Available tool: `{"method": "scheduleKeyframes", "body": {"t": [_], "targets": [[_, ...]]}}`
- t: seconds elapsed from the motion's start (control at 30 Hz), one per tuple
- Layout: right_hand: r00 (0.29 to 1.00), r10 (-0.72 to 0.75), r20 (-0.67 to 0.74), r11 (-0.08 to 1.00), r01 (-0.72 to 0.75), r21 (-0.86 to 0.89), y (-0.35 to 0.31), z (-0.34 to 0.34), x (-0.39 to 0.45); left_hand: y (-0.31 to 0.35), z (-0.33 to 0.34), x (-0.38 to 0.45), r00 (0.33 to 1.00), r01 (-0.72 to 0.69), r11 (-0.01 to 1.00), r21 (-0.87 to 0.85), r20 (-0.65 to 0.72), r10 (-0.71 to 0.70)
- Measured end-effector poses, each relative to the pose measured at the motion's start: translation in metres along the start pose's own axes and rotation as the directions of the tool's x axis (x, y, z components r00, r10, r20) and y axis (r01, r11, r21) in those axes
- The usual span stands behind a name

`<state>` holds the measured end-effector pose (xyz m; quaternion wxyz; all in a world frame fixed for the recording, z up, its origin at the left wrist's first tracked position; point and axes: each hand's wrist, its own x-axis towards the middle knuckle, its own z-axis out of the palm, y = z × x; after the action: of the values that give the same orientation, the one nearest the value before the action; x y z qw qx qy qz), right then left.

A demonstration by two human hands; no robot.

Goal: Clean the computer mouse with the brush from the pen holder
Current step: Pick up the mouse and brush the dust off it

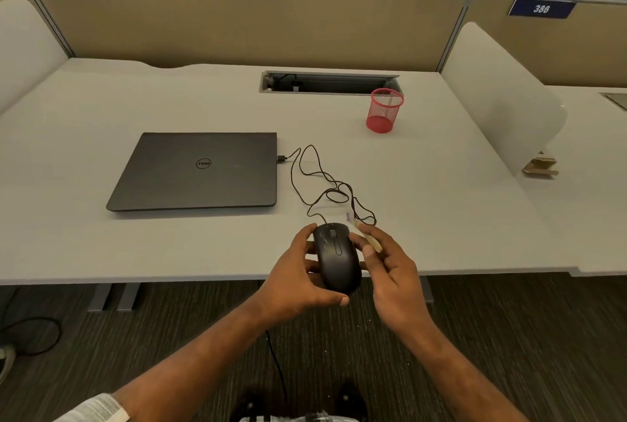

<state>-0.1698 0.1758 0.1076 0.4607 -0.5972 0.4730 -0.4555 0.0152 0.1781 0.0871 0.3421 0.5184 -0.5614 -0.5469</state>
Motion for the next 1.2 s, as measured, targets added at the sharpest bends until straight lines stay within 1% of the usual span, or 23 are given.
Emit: {"method": "scheduleKeyframes", "body": {"t": [0.1,0.17,0.37,0.5,0.67,0.77,0.83,0.93,1.03,1.13,1.2], "targets": [[1.000,0.004,0.004,1.000,-0.004,-0.009,0.001,0.000,0.000,-0.001,0.002,0.000,0.994,-0.062,0.986,0.154,-0.079,0.075],[1.000,0.005,0.006,1.000,-0.005,-0.018,0.000,0.000,-0.001,-0.003,0.001,0.000,0.988,-0.091,0.972,0.217,-0.106,0.116],[1.000,0.011,0.017,1.000,-0.011,-0.012,-0.003,0.002,0.000,-0.006,-0.002,0.001,0.988,-0.095,0.959,0.268,-0.094,0.124],[1.000,0.012,0.029,1.000,-0.011,-0.024,-0.001,0.001,-0.001,-0.004,-0.004,0.001,0.976,-0.159,0.928,0.337,-0.085,0.198],[0.999,0.009,0.036,1.000,-0.008,-0.024,0.001,-0.002,0.001,-0.002,-0.006,0.002,0.961,-0.198,0.876,0.439,-0.088,0.261],[0.999,-0.034,0.034,0.998,0.035,-0.050,-0.003,-0.007,0.003,-0.004,-0.006,0.002,0.959,-0.203,0.862,0.465,-0.085,0.272],[0.997,-0.072,-0.006,0.991,0.071,-0.116,-0.008,-0.012,0.005,-0.005,-0.006,0.002,0.960,-0.195,0.861,0.470,-0.086,0.265],[0.973,-0.221,-0.063,0.952,0.201,-0.232,-0.017,-0.021,0.008,-0.006,-0.008,0.002,0.960,-0.189,0.863,0.468,-0.099,0.264],[0.943,-0.322,-0.083,0.918,0.290,-0.272,-0.028,-0.026,0.007,-0.008,-0.008,0.002,0.959,-0.176,0.869,0.463,-0.120,0.258],[0.940,-0.341,-0.037,0.907,0.318,-0.275,-0.036,-0.024,0.000,-0.010,-0.008,0.004,0.960,-0.172,0.870,0.463,-0.118,0.253],[0.937,-0.349,0.012,0.889,0.335,-0.313,-0.039,-0.021,-0.005,-0.012,-0.006,0.004,0.962,-0.169,0.869,0.465,-0.114,0.247]]}}
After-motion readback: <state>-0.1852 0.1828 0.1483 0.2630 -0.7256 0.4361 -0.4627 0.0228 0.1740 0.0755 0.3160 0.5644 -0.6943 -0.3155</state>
